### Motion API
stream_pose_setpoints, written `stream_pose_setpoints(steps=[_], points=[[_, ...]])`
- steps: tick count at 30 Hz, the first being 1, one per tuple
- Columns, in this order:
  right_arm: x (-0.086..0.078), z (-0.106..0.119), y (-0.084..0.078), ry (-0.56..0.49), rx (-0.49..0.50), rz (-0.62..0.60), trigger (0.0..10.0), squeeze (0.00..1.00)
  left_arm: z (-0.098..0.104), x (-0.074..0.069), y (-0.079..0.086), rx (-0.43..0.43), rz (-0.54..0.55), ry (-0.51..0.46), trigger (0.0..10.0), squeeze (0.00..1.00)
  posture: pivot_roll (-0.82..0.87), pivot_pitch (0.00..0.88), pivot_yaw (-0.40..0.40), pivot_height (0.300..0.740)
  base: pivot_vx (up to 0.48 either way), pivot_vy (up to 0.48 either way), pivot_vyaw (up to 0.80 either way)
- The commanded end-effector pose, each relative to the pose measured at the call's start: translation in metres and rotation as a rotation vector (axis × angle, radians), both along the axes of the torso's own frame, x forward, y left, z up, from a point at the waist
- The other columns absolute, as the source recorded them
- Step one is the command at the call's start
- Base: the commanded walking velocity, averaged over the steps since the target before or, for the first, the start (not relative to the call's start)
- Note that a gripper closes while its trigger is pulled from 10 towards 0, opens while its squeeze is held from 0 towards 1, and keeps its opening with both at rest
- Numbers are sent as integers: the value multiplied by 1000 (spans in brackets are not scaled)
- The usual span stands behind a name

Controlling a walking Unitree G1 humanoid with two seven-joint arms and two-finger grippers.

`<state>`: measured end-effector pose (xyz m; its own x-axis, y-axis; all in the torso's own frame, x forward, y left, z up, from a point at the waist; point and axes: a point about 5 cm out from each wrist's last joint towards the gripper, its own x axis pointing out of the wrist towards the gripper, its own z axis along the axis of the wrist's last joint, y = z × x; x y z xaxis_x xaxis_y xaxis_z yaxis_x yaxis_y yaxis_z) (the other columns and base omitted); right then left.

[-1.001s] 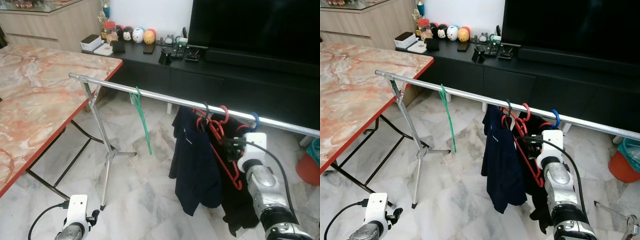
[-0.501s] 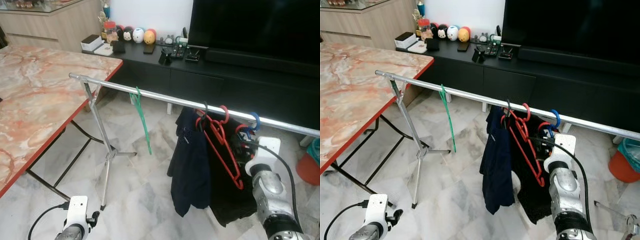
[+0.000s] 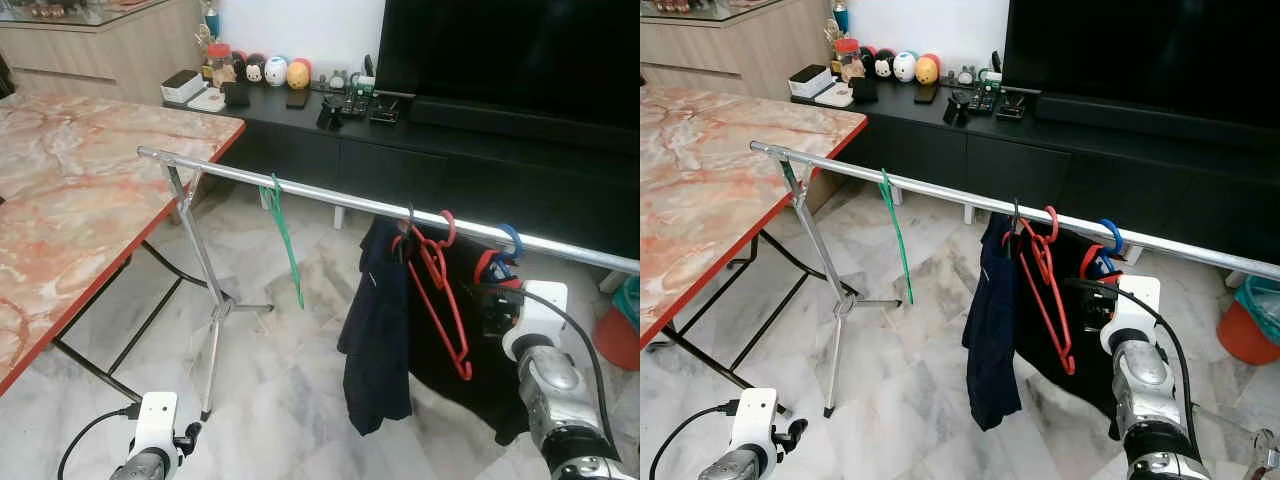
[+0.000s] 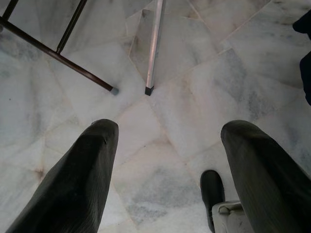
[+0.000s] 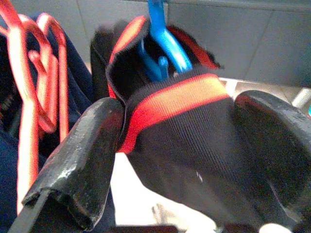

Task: Hang hanger

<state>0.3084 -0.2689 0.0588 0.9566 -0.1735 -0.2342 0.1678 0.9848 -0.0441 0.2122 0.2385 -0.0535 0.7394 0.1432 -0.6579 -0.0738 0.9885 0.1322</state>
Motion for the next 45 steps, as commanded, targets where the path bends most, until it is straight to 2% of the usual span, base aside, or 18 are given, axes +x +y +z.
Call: stream_pose_setpoints(steps=[1,2,7,12,13,14,19,22,23,24,25,37,38,45], points=[[6,11,-3,-43,3,7,10000,0,-2,-3,1,13,-16,20,10000,0,15,0,36,740,0,0,0],[9,19,-5,-72,-8,25,10000,0,-1,-3,1,13,-18,18,10000,0,12,0,40,740,0,0,0],[14,29,-7,-94,-10,32,10000,0,-1,-2,2,13,-21,16,10000,0,9,0,44,740,0,0,0],[18,27,-4,-32,-19,70,10000,0,-1,-1,1,4,-32,24,10000,0,9,0,46,740,0,0,0],[17,24,-3,-4,-10,83,10000,667,-1,-1,0,1,-35,27,10000,0,9,0,46,740,0,0,0],[17,19,-1,39,2,97,10000,1000,-2,-2,0,-3,-38,31,10000,0,9,0,46,740,0,0,0],[13,8,-4,133,12,86,10000,1000,-4,-4,-1,-9,-42,47,10000,0,15,0,44,740,0,0,0],[12,1,0,193,21,125,10000,980,-5,-6,-1,-11,-45,61,10000,0,14,0,45,740,0,0,0],[11,-2,4,211,32,147,10000,333,-6,-7,-1,-10,-45,66,10000,0,14,0,45,740,0,0,0],[11,-4,6,224,38,162,10000,333,-6,-8,0,-10,-45,70,10000,0,14,0,45,740,0,0,0],[11,-6,9,228,32,171,10000,0,-7,-10,0,-9,-43,79,10000,0,14,0,45,740,0,0,0],[18,1,8,193,47,153,10000,0,-9,-15,5,-2,-31,101,10000,0,24,0,42,740,0,0,0],[18,3,6,187,60,128,0,0,-10,-16,5,-2,-31,103,10000,0,24,0,42,740,0,0,0],[17,-1,9,216,62,149,0,0,-11,-17,4,-3,-35,112,10000,0,29,0,42,740,0,0,0]])
